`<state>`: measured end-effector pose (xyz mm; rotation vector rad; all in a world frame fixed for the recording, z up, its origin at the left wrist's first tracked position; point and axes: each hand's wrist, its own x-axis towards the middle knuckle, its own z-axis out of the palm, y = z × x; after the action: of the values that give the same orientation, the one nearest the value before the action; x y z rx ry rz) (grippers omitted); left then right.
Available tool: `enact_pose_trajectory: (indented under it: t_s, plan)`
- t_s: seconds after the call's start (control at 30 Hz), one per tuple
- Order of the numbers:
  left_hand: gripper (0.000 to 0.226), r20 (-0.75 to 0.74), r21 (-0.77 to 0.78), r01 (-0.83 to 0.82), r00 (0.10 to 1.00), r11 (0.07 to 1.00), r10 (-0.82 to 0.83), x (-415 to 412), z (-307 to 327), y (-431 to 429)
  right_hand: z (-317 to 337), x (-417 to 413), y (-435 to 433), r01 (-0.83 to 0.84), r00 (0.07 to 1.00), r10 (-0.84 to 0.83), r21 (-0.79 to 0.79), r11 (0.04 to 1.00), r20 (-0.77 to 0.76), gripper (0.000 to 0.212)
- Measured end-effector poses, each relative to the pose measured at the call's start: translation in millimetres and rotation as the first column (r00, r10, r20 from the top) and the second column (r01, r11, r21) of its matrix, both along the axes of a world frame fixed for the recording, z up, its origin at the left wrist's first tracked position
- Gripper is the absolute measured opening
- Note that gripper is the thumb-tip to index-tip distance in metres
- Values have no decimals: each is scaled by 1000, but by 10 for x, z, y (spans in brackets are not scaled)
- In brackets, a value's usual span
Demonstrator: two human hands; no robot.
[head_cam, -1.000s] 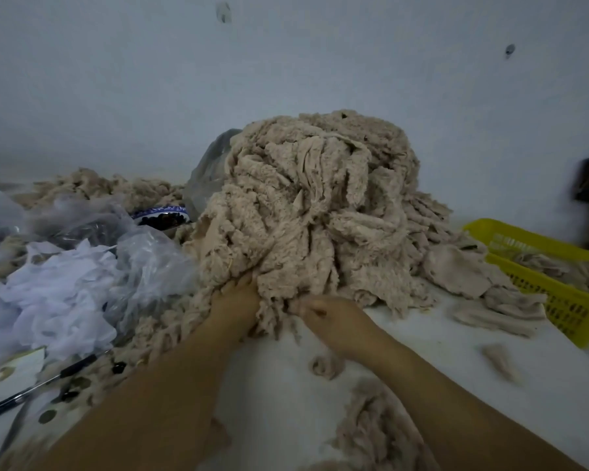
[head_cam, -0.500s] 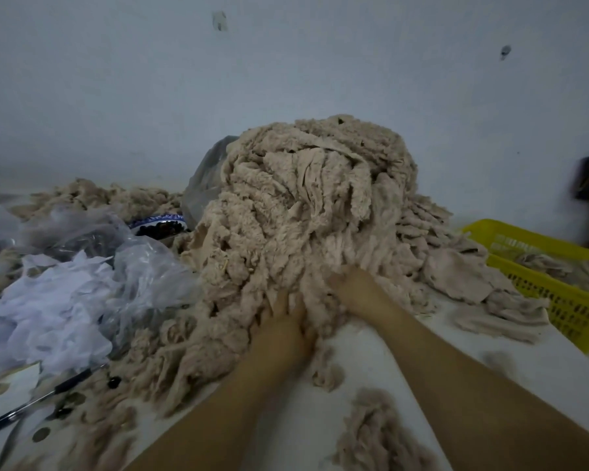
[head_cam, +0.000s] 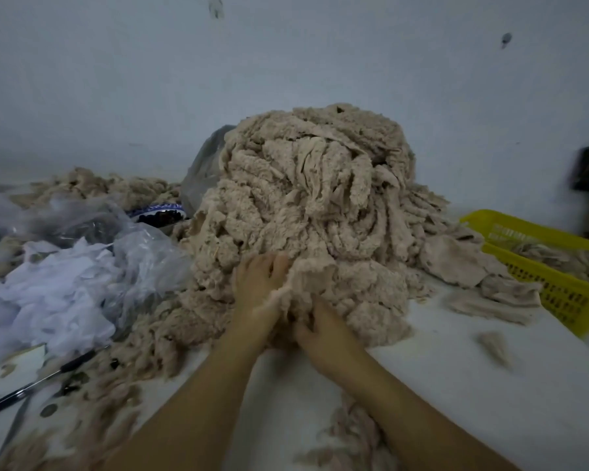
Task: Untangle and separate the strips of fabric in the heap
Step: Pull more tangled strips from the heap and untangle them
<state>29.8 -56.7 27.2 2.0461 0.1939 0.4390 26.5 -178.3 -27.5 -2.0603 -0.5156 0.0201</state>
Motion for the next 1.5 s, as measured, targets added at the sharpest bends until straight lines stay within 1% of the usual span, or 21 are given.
enact_pose_trajectory:
  t_s: [0.03,0.07,0.2,0.3,0.33,0.37,0.4,0.47,0.53,0.57,0.67,0.87,0.97,1.03,1.1,1.17,1.2,1.27,1.33,1.43,1.5]
  plan:
    - [31,106,-12,28,994,1000,-26,-18,-29,-40,24,34,-30,70,997,-69,53,996,-20,21]
    - [35,125,-92,67,991,994,-55,-41,-60,-54,63,62,-64,138,990,-136,99,985,-27,18]
    - [68,-141,-194,286,939,938,-315,-111,-248,-125,61,87,-165,214,973,-215,31,976,77,5]
    - [25,-149,-136,234,956,963,-253,-57,-431,-164,-71,41,-164,106,989,-88,-165,980,118,23]
    - [26,-140,-191,180,968,965,-208,-68,-468,-165,-91,31,-162,87,989,-59,-208,974,137,22]
    - [33,-131,-333,113,978,936,-165,-60,-506,-158,-99,28,-167,89,985,-53,-217,972,165,18]
    - [39,-117,-546,64,982,835,-151,-60,-492,-154,-90,37,-181,116,978,-75,-207,971,195,14]
    - [37,-22,-858,73,984,508,-178,-34,-459,-102,-77,81,-236,202,961,-157,-188,961,227,11]
    - [25,81,-965,124,979,232,-187,-13,-400,6,-79,159,-313,276,948,-238,-167,947,212,25]
    - [25,118,-979,145,975,141,-186,0,-393,74,-72,196,-348,299,945,-274,-134,945,176,24]
    - [40,169,-986,169,973,-12,-160,-6,-387,185,-61,245,-408,359,933,-360,30,933,15,13]
    - [28,214,-959,205,977,-196,-24,36,-407,331,9,315,-572,538,835,-551,201,819,10,17]
    - [28,258,-960,247,964,-132,-71,33,-437,371,34,310,-602,505,858,-513,206,838,-18,14]
    - [30,250,-966,257,955,25,-162,4,-436,300,41,288,-565,457,888,-457,235,858,-57,14]
    - [40,150,-933,204,969,297,-195,-70,-416,149,50,255,-518,391,918,-397,226,892,-23,18]
    - [49,97,-732,208,974,648,-203,-153,-424,3,71,208,-457,319,938,-338,194,928,75,13]
    - [52,102,-596,273,959,755,-266,-194,-435,-64,76,183,-424,292,941,-314,161,943,126,14]
    - [51,71,-423,430,893,797,-445,-226,-470,-152,74,145,-371,252,949,-271,131,959,160,23]
    - [40,21,-405,457,871,792,-492,-232,-476,-168,64,141,-364,231,956,-251,135,963,154,27]
    - [33,2,-510,347,916,787,-402,-242,-448,-105,30,208,-435,300,935,-319,133,945,153,22]
    - [38,-32,-667,211,950,715,-309,-216,-421,-39,12,253,-476,359,922,-374,140,923,102,9]
